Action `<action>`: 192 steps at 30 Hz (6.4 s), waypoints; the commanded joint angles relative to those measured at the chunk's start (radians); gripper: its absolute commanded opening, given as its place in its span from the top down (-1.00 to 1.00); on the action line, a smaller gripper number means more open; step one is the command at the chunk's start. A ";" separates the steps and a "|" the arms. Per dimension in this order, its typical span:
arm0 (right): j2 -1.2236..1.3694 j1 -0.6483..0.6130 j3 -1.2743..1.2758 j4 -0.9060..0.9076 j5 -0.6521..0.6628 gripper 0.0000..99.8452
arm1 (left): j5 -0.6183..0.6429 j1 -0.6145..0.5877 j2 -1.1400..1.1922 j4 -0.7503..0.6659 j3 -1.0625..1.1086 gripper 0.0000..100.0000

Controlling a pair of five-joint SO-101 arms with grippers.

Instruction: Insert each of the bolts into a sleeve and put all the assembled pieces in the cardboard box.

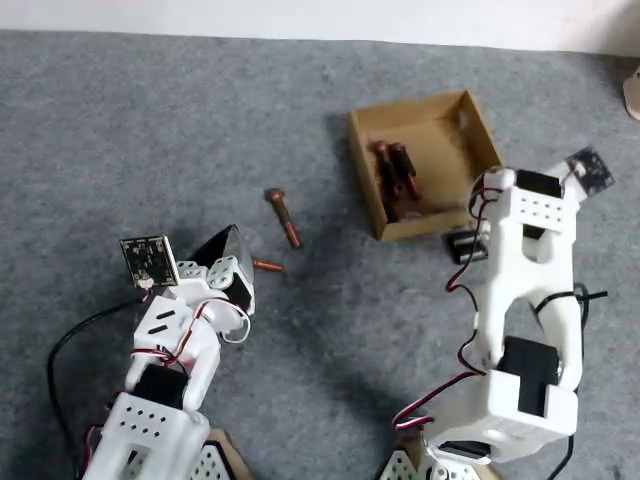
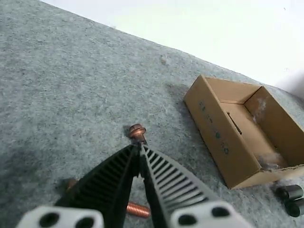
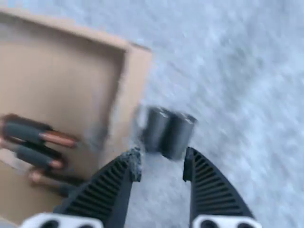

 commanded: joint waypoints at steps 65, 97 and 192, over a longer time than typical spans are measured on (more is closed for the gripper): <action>-0.004 -0.087 -0.216 0.360 -0.026 0.99 | 0.285 -0.008 -0.008 0.328 -0.157 0.95; -0.116 -0.328 0.004 0.297 -0.104 0.99 | 0.485 -0.091 1.093 0.539 -0.874 0.66; -1.351 -0.630 1.520 -1.198 1.128 0.99 | 0.175 0.213 0.516 -0.529 -0.384 0.99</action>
